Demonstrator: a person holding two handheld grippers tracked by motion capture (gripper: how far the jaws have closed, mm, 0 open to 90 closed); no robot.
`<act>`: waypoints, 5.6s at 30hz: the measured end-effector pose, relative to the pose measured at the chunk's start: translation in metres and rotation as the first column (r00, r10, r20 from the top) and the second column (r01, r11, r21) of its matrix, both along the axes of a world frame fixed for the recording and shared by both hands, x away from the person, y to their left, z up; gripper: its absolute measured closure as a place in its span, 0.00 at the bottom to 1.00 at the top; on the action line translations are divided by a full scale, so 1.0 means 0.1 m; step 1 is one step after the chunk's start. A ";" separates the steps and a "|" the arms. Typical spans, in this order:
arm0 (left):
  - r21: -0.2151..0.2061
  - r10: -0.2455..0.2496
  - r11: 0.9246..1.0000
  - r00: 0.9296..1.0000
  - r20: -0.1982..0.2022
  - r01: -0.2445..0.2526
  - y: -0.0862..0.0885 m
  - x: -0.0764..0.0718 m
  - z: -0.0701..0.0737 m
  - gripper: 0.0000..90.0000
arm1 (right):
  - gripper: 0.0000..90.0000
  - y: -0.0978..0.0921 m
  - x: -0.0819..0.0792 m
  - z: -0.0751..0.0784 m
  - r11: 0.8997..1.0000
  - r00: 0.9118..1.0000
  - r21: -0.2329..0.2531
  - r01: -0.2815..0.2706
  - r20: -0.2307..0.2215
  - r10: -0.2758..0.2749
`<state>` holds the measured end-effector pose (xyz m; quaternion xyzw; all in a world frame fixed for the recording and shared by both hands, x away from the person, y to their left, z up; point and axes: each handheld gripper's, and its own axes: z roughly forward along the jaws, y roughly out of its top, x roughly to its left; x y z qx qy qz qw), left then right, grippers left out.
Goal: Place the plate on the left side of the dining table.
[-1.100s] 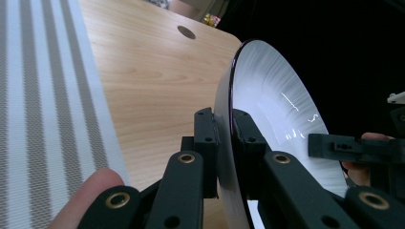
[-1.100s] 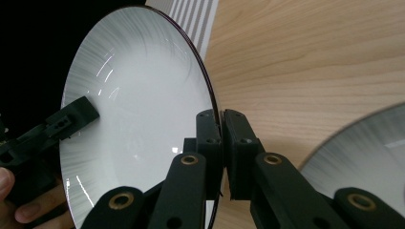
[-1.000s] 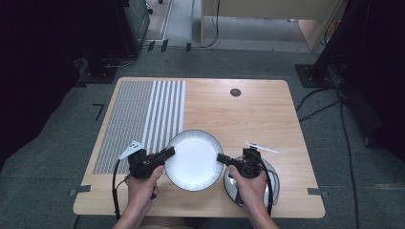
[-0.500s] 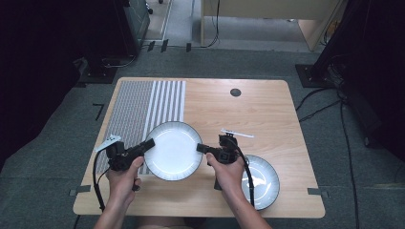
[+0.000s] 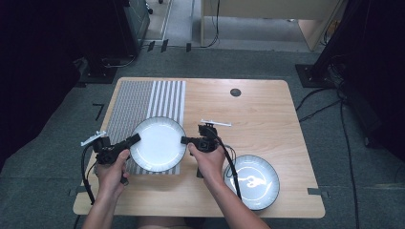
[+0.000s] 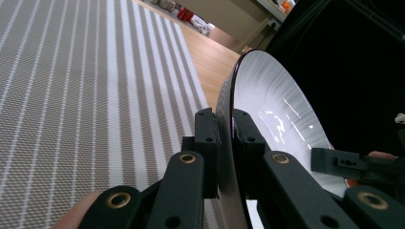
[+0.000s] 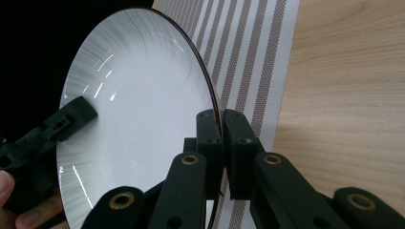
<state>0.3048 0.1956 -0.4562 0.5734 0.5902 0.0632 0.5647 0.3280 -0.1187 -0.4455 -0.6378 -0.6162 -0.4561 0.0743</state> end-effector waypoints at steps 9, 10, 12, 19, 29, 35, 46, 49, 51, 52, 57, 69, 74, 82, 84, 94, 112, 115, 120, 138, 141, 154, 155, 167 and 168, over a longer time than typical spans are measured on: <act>0.000 0.032 0.999 0.999 -0.008 -0.032 0.16 0.20 -0.06 0.93 | 0.96 0.19 0.27 -0.03 1.000 1.000 -0.012 -0.008 -0.004 0.008; -0.001 0.037 0.999 0.999 -0.009 -0.037 0.18 0.22 -0.06 0.93 | 0.96 0.21 0.30 -0.04 1.000 1.000 -0.012 -0.009 -0.006 0.009; -0.001 0.039 0.999 0.999 -0.014 -0.039 0.22 0.26 -0.08 0.93 | 0.96 0.25 0.35 -0.05 1.000 1.000 -0.013 -0.016 -0.009 0.015; -0.010 0.043 0.999 0.999 -0.025 -0.043 0.36 0.42 -0.12 0.93 | 0.96 0.40 0.52 -0.08 1.000 1.000 -0.015 -0.017 -0.023 0.016; 0.014 0.055 0.998 0.997 -0.060 -0.054 0.49 0.72 -0.19 0.93 | 0.96 0.56 0.78 -0.21 1.000 0.999 -0.004 0.002 -0.039 -0.002; 0.013 0.064 0.998 0.995 -0.080 -0.063 0.53 0.86 -0.28 0.93 | 0.96 0.62 0.91 -0.28 1.000 0.998 -0.012 0.020 -0.055 -0.021; 0.003 0.076 0.997 0.991 -0.114 -0.076 0.58 1.05 -0.41 0.92 | 0.96 0.71 1.08 -0.37 0.998 0.997 -0.039 0.043 -0.061 -0.046; -0.005 0.084 0.996 0.988 -0.127 -0.085 0.59 1.11 -0.43 0.92 | 0.96 0.74 1.13 -0.37 0.997 0.997 -0.051 0.052 -0.056 -0.055; 0.000 0.085 0.996 0.987 -0.139 -0.085 0.60 1.15 -0.45 0.92 | 0.96 0.76 1.16 -0.38 0.996 0.996 -0.058 0.061 -0.059 -0.065; 0.001 0.084 0.996 0.986 -0.145 -0.084 0.60 1.18 -0.46 0.92 | 0.96 0.77 1.18 -0.39 0.996 0.996 -0.066 0.064 -0.056 -0.068; 0.001 0.105 0.994 0.981 -0.161 -0.106 0.61 1.27 -0.51 0.91 | 0.96 0.81 1.26 -0.41 0.994 0.995 -0.082 0.075 -0.051 -0.080; 0.077 0.126 0.990 0.978 -0.168 -0.115 0.54 1.45 -0.54 0.88 | 0.96 0.84 1.40 -0.50 0.989 0.993 -0.096 0.108 -0.028 -0.111; 0.128 0.144 0.984 0.976 -0.163 -0.124 0.52 1.50 -0.57 0.87 | 0.96 0.86 1.45 -0.56 0.989 0.992 -0.085 0.123 -0.021 -0.126; 0.168 0.137 0.980 0.977 -0.163 -0.109 0.53 1.52 -0.64 0.84 | 0.95 0.91 1.46 -0.66 0.988 0.992 -0.081 0.128 -0.002 -0.128; 0.174 0.136 0.979 0.978 -0.159 -0.107 0.53 1.52 -0.64 0.84 | 0.95 0.91 1.46 -0.65 0.988 0.992 -0.088 0.123 0.003 -0.123; 0.228 0.136 0.968 0.982 -0.133 -0.104 0.51 1.46 -0.53 0.53 | 0.63 0.82 1.44 -0.54 0.986 0.989 -0.078 0.145 0.048 -0.142; 0.238 0.060 0.970 0.998 -0.014 -0.055 0.42 1.06 -0.13 0.14 | 0.42 0.53 1.19 -0.19 0.963 0.980 -0.261 0.065 0.198 -0.012; 0.237 0.048 0.970 0.999 0.003 -0.047 0.38 0.99 -0.09 0.14 | 0.37 0.48 1.13 -0.14 0.965 0.981 -0.257 0.043 0.194 0.008; 0.241 0.012 0.970 1.000 0.027 -0.019 0.29 0.86 -0.02 0.14 | 0.35 0.37 1.01 -0.05 0.966 0.973 -0.252 0.048 0.232 0.012; 0.270 -0.053 0.962 0.996 0.074 0.031 0.13 0.44 0.06 0.14 | 0.34 -0.04 0.65 0.16 0.972 0.956 -0.236 0.018 0.287 0.052; 0.273 -0.055 0.961 0.996 0.073 0.033 0.13 0.38 0.04 0.14 | 0.34 -0.14 0.59 0.20 0.972 0.953 -0.235 0.027 0.301 0.047; 0.282 -0.077 0.958 0.993 0.089 0.049 0.11 0.04 -0.01 0.13 | 0.33 -0.73 0.28 0.27 0.971 0.950 -0.223 0.090 0.312 -0.017; 0.296 -0.081 0.954 0.992 0.092 0.050 0.10 0.01 -0.02 0.13 | 0.33 -0.77 0.26 0.27 0.970 0.949 -0.226 0.094 0.314 -0.019; 0.304 -0.063 0.952 0.996 0.067 0.040 0.06 -0.27 -0.14 0.12 | 0.33 -1.24 -0.02 0.23 0.966 0.946 -0.220 0.139 0.318 -0.064; 0.328 -0.058 0.944 0.996 0.071 0.032 0.05 -0.29 -0.14 0.12 | 0.32 -1.27 -0.04 0.22 0.963 0.945 -0.232 0.135 0.323 -0.055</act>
